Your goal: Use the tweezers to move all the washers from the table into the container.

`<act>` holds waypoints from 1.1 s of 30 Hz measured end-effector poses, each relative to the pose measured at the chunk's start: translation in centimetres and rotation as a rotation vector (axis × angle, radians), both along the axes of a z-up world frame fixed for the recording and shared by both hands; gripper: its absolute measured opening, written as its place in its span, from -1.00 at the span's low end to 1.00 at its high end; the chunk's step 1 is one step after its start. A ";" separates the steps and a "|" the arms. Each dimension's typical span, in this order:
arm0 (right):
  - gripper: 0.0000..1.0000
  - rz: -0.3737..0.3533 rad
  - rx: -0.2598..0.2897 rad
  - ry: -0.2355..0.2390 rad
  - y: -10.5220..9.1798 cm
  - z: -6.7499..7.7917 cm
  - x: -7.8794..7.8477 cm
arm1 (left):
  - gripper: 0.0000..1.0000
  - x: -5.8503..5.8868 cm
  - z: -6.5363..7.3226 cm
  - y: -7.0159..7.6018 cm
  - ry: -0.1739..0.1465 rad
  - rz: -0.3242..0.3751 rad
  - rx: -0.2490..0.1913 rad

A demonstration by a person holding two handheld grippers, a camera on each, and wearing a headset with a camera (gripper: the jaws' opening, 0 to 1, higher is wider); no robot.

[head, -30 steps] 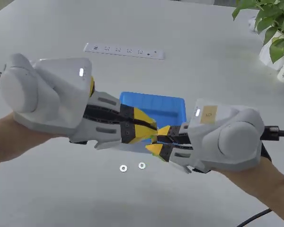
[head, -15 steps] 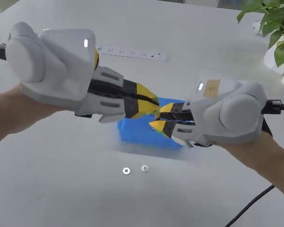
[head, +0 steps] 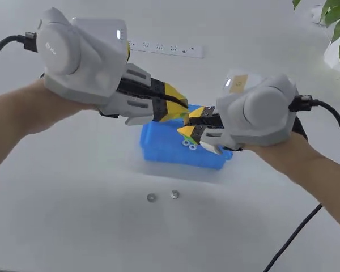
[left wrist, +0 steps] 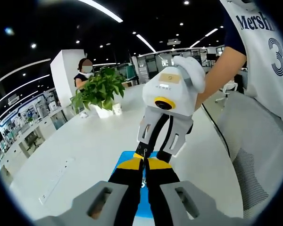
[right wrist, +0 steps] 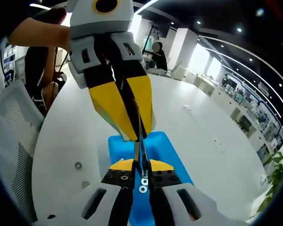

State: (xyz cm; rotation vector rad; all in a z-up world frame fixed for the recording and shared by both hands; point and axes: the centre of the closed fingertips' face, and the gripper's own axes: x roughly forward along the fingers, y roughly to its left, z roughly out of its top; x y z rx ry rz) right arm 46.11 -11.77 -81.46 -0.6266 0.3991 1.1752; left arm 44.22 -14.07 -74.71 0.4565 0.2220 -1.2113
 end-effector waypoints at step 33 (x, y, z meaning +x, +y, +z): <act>-0.75 -0.045 0.028 0.100 0.6 -1.8 -0.2 | -0.90 0.1 -2.1 0.4 0.041 -0.001 0.060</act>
